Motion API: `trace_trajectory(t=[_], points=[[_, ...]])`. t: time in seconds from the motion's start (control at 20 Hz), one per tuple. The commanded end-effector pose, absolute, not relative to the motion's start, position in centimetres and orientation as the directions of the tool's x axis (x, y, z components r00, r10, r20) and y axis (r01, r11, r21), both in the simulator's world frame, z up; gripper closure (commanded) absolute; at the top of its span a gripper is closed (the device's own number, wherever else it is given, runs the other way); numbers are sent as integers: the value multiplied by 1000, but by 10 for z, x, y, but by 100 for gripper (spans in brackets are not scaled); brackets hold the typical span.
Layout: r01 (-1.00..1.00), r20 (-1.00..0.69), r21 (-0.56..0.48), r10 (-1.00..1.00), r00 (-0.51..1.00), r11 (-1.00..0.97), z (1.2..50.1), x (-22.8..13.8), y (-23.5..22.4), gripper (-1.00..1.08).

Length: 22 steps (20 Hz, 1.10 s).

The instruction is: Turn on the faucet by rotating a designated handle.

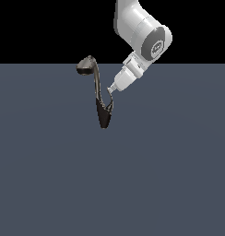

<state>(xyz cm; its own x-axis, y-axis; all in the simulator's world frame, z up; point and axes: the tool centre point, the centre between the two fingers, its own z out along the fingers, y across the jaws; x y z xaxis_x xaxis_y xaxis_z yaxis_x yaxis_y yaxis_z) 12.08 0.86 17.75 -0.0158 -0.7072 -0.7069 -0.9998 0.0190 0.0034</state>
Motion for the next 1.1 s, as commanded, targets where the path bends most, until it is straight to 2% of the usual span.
trace_trajectory(t=[0.0, 1.05], points=[[-1000, -707, 3, -707, -15, 19, 179, 115, 10, 108], [-1000, -704, 0, -710, -20, 28, 181, 71, 11, 108]])
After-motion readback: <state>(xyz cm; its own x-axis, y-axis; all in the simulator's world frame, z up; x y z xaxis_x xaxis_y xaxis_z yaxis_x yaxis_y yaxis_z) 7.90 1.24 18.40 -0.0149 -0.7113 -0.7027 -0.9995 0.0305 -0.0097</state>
